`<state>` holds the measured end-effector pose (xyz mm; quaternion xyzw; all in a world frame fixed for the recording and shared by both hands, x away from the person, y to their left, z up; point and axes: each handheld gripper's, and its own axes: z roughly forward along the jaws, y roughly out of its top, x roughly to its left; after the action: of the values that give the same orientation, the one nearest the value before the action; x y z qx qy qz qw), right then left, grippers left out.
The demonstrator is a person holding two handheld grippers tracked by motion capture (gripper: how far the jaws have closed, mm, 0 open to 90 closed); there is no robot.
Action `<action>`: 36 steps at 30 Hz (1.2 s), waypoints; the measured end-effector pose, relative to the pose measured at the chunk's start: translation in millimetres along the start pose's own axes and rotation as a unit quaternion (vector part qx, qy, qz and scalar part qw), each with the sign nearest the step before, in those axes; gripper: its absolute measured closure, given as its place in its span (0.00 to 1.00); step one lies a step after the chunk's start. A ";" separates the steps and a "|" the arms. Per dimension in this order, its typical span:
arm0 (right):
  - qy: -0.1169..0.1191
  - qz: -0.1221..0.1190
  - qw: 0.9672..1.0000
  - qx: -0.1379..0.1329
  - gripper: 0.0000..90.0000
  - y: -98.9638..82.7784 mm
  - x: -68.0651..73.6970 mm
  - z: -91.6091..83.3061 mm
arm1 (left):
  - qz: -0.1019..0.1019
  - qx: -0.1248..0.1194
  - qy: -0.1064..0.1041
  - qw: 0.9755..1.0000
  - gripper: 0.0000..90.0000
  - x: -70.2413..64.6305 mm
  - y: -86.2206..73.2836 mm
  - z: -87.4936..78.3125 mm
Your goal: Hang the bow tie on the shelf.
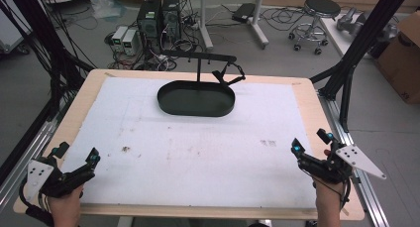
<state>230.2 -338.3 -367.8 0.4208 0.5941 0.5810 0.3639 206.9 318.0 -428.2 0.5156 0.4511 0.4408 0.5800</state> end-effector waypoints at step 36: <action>-0.014 -0.002 1.000 -0.009 0.11 -56.0 7.5 -7.1 | 0.003 -0.014 -0.016 1.000 0.08 0.3 1.3 0.5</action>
<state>216.4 -332.5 -422.7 0.4248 0.5844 0.5795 0.3770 207.4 318.2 -426.9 0.5156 0.4339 0.4406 0.5931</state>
